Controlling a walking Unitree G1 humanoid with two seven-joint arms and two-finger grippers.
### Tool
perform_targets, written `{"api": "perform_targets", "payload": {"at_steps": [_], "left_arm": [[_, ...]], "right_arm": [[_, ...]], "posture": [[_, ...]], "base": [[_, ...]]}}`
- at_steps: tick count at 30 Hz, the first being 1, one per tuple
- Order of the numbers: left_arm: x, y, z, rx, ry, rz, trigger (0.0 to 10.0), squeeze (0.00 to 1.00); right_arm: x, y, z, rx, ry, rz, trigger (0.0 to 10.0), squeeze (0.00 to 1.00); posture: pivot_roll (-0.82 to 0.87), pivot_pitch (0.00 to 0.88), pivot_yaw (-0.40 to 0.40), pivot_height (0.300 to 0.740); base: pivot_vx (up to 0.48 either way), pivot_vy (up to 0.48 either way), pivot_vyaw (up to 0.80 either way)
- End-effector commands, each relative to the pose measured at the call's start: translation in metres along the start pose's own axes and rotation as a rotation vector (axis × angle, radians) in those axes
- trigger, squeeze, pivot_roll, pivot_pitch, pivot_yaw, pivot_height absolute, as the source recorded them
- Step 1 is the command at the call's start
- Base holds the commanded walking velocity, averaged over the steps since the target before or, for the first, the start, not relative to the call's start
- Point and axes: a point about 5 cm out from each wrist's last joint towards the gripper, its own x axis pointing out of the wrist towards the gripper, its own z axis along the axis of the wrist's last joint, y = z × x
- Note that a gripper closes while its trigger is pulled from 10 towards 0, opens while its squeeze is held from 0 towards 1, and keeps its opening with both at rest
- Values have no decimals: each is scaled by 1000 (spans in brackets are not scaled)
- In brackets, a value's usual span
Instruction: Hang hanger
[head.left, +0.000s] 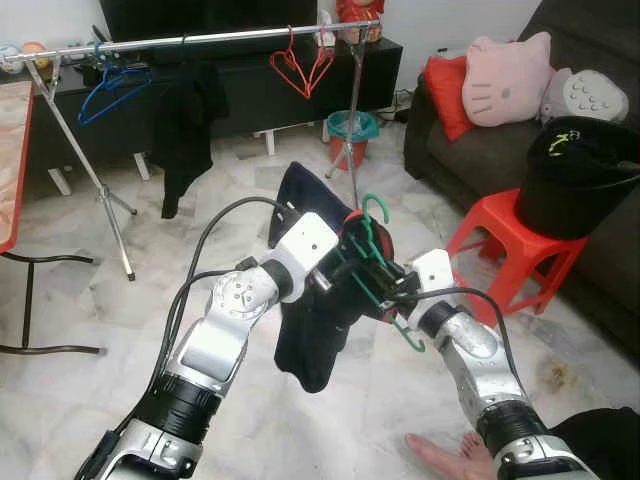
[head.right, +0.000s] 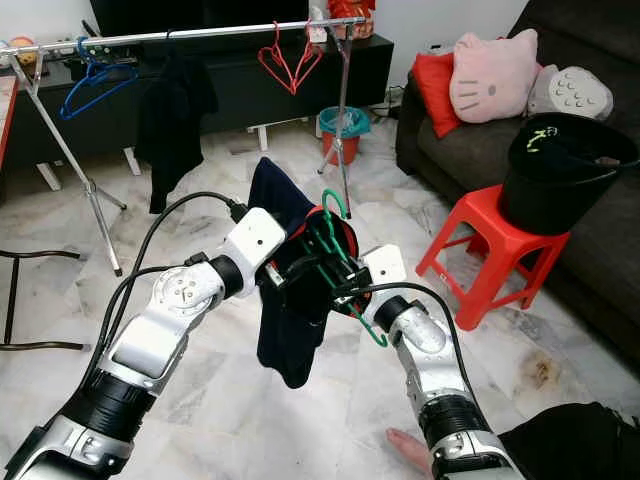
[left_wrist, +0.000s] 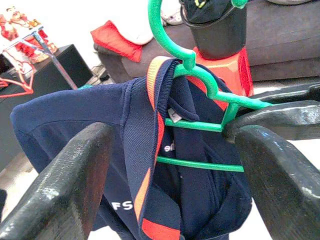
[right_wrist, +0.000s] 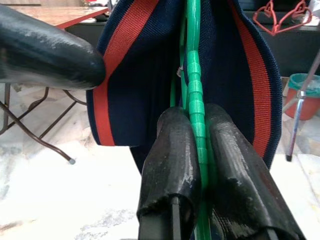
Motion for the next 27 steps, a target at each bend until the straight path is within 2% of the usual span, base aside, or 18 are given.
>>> {"api": "perform_targets", "payload": {"at_steps": [1, 7, 10, 27], "left_arm": [[2, 6, 3, 33, 5, 29, 10000, 0], [4, 17, -8, 65, 92, 137, 10000, 0], [3, 19, -13, 56, 119, 150, 10000, 0], [6, 23, -13, 35, 112, 180, 10000, 0]], "right_arm": [[5, -1, 19, -20, -97, 8, 0, 0], [4, 1, 21, -18, -110, 26, 0, 0], [3, 4, 21, -13, -112, 49, 0, 0], [2, 17, 21, 21, -117, 147, 0, 0]], "posture": [[-103, 0, -27, 740], [-110, 0, -24, 740], [-112, 0, -24, 740], [-110, 0, -24, 740]], "base": [[0, 0, 0], [0, 0, 0], [0, 0, 0], [0, 0, 0]]}}
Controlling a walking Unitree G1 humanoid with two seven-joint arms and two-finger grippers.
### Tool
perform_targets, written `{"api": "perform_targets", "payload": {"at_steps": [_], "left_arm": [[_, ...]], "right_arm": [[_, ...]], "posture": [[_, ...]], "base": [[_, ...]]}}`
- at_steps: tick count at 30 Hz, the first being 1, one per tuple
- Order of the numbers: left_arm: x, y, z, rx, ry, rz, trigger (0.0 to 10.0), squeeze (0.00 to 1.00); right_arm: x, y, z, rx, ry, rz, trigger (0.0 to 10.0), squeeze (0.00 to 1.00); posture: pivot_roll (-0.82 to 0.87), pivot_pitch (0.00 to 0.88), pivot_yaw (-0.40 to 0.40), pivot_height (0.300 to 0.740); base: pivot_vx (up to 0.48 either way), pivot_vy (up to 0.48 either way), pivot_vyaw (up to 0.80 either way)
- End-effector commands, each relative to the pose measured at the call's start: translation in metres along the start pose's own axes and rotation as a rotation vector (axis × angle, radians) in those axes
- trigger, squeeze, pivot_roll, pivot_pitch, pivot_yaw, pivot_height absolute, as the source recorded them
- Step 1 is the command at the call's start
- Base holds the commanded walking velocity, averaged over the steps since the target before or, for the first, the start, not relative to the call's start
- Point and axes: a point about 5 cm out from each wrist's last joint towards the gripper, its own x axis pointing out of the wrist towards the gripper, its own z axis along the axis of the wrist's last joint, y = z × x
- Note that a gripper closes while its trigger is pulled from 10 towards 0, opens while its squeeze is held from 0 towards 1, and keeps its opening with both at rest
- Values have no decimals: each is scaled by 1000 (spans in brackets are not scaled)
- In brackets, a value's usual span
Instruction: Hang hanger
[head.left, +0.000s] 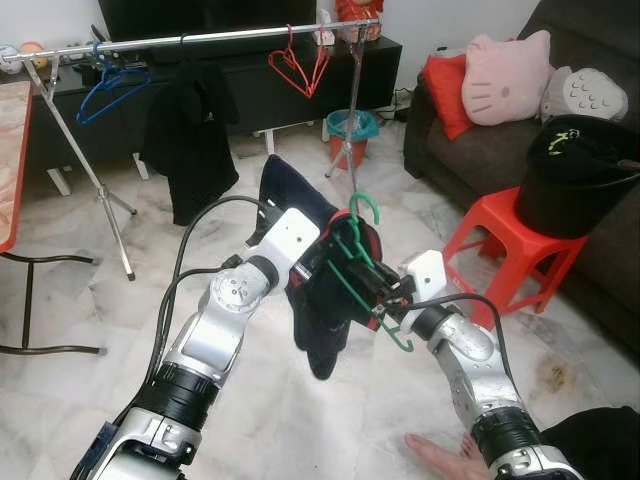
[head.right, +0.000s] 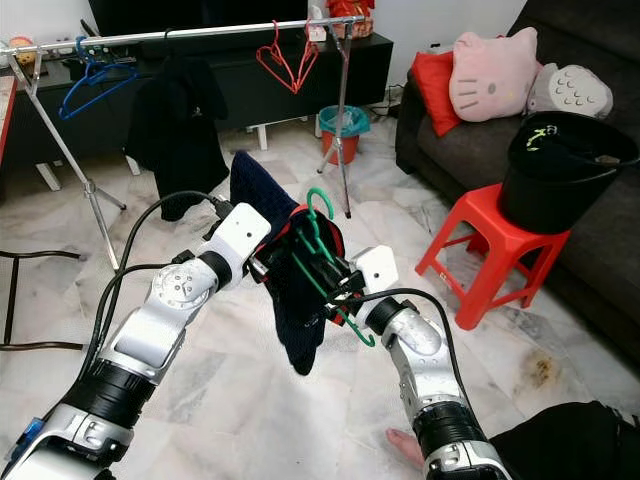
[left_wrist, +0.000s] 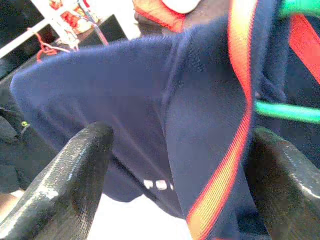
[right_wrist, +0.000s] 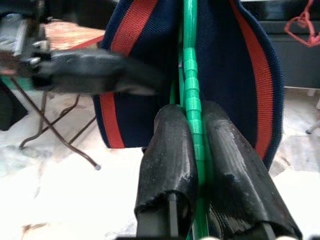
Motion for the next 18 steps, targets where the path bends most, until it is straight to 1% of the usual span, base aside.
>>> {"api": "perform_targets", "payload": {"at_steps": [1, 2, 3, 4, 5, 6, 7, 18], "left_arm": [[2, 2, 3, 2, -6, 13, 10000, 0], [2, 2, 4, 0, -9, 15, 9961, 0], [3, 2, 4, -3, -12, 17, 8588, 0], [3, 2, 4, -5, -14, 19, 8588, 0], [3, 2, 5, -6, -15, 19, 2745, 0], [3, 2, 5, -6, -18, 20, 1020, 0], [3, 2, 5, -5, -19, 19, 0, 0], [3, 2, 6, -5, -27, 17, 0, 0]], "right_arm": [[2, 1, 12, -13, -52, 25, 0, 0], [1, 1, 12, -12, -50, 29, 0, 0], [0, 1, 12, -11, -49, 32, 0, 0], [0, 1, 12, -10, -49, 32, 0, 0], [-1, 1, 11, -8, -47, 36, 0, 0], [-1, 2, 11, -6, -46, 39, 0, 0], [-1, 2, 11, -6, -47, 40, 0, 0], [-1, 3, 12, 2, -43, 42, 0, 0]], "posture": [[-113, 0, -24, 740], [-113, 0, -24, 740], [-113, 0, -24, 740], [-113, 0, -24, 740], [-114, 0, -24, 740], [-114, 0, -24, 740], [-114, 0, -24, 740], [-109, 0, -22, 740]], "base": [[0, 0, 0], [0, 0, 0], [0, 0, 0], [0, 0, 0], [0, 0, 0], [0, 0, 0], [0, 0, 0], [0, 0, 0]]}}
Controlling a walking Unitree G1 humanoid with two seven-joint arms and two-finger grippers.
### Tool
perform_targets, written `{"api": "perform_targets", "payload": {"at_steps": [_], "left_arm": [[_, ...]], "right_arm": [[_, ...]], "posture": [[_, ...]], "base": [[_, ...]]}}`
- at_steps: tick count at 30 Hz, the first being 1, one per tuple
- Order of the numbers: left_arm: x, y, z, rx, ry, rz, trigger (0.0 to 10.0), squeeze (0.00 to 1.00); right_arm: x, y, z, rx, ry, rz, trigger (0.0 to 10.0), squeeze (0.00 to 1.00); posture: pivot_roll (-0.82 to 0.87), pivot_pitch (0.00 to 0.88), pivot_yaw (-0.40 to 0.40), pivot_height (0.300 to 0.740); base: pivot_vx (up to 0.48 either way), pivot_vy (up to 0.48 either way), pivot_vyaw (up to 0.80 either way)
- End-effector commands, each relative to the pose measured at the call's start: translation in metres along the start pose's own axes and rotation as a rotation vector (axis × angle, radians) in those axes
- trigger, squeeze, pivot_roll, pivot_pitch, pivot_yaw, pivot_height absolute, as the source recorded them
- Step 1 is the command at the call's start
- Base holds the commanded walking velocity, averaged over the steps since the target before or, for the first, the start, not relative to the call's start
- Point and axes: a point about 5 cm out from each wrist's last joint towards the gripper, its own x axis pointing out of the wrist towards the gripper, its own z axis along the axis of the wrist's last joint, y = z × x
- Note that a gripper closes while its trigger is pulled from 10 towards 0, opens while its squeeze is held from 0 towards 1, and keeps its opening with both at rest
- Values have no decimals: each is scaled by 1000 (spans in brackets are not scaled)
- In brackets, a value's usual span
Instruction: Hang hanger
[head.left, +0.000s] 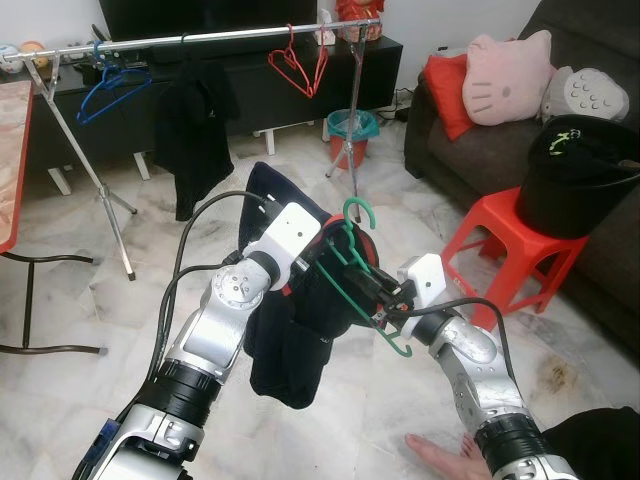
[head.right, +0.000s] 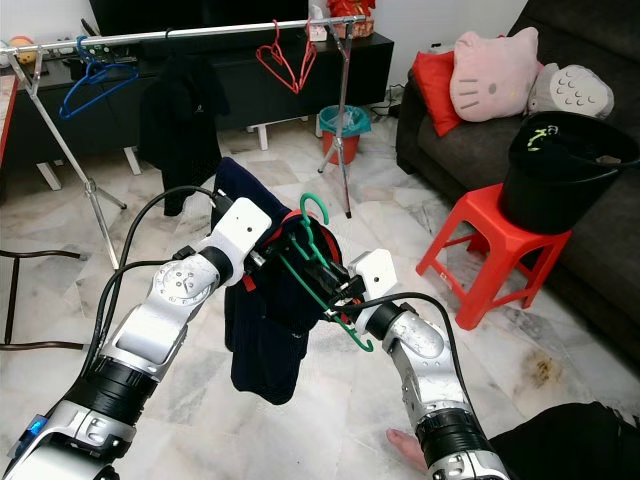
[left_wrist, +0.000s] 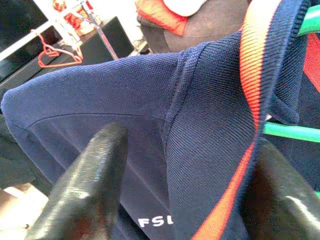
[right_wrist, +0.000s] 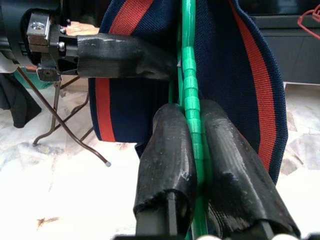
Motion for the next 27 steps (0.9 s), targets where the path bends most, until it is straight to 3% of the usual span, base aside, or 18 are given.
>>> {"api": "perform_targets", "payload": {"at_steps": [1, 27], "left_arm": [[2, 3, 5, 5, -19, 8, 0, 0], [2, 2, 6, 1, -34, 0, 0, 0]], "right_arm": [[2, 0, 11, -20, -47, 8, 0, 0], [-2, -2, 1, -18, -5, -22, 0, 0]], "posture": [[-109, 0, -22, 740], [-106, 0, -23, 740]], "base": [[0, 0, 0], [0, 0, 0]]}}
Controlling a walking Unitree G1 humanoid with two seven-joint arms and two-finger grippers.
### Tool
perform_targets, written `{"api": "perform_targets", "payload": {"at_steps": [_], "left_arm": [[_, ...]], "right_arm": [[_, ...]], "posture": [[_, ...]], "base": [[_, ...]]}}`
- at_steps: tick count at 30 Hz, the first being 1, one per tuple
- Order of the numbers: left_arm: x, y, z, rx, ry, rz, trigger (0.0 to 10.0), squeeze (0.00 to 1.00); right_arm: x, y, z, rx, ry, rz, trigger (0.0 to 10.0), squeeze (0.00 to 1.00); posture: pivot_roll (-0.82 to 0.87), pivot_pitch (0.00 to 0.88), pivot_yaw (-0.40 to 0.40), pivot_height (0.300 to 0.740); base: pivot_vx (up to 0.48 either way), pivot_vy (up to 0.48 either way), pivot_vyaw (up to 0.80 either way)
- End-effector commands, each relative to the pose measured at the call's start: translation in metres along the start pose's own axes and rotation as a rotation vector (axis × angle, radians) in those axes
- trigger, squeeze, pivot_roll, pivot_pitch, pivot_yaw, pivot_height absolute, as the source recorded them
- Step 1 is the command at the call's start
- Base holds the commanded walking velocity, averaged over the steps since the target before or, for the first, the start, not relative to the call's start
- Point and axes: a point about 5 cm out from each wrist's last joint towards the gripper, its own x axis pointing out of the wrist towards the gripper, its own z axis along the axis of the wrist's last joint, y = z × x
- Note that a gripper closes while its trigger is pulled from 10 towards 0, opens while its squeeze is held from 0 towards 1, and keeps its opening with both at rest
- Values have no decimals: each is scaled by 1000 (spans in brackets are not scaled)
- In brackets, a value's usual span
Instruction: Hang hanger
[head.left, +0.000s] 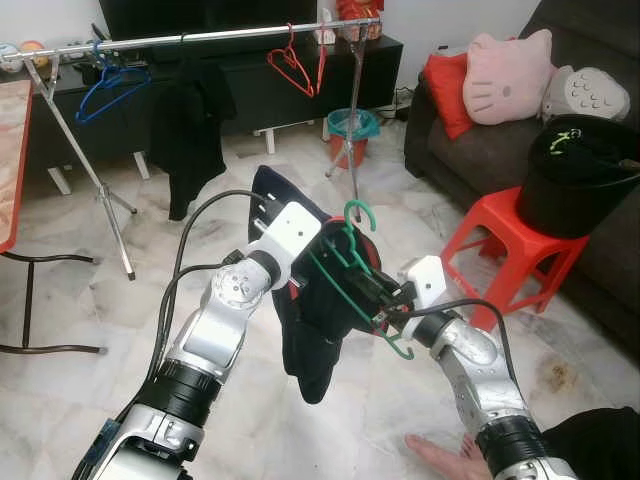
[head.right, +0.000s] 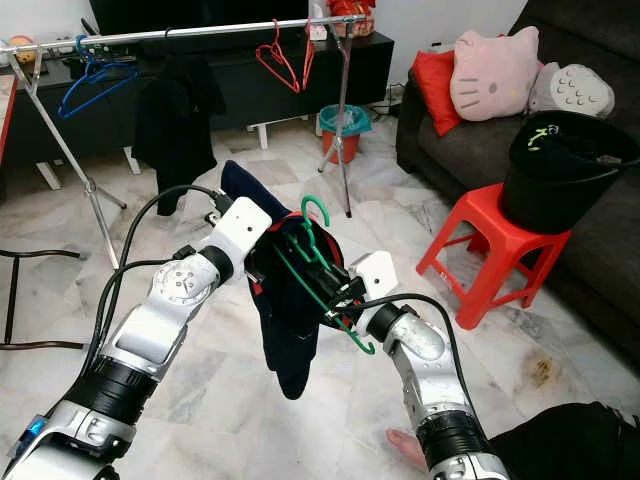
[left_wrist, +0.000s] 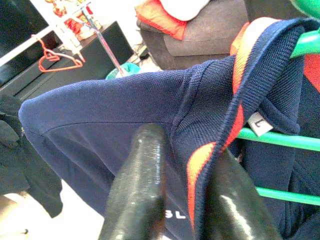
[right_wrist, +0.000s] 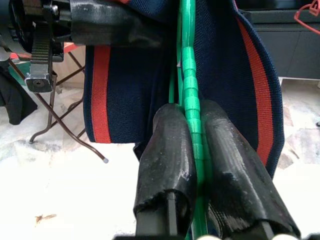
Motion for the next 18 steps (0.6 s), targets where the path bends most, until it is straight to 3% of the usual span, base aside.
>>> {"api": "perform_targets", "payload": {"at_steps": [1, 16, 17, 18], "left_arm": [[2, 2, 4, -3, -16, 1, 0, 0], [2, 4, 6, -11, -30, 10, 0, 0], [1, 5, 6, -13, -31, 17, 0, 0], [1, 6, 6, -9, -31, 23, 0, 0]], "right_arm": [[0, -2, 5, -17, -24, -6, 0, 0], [-4, -2, -5, -50, 42, -3, 0, 0], [-5, -3, -8, -65, 66, -13, 3922, 0], [-7, -4, -12, -77, 90, -27, 10000, 0]], "posture": [[-106, 0, -23, 740], [-111, 0, -20, 740], [-111, 0, -20, 740], [-108, 0, -21, 740]], "base": [[0, 0, 0], [0, 0, 0], [0, 0, 0], [0, 0, 0]]}}
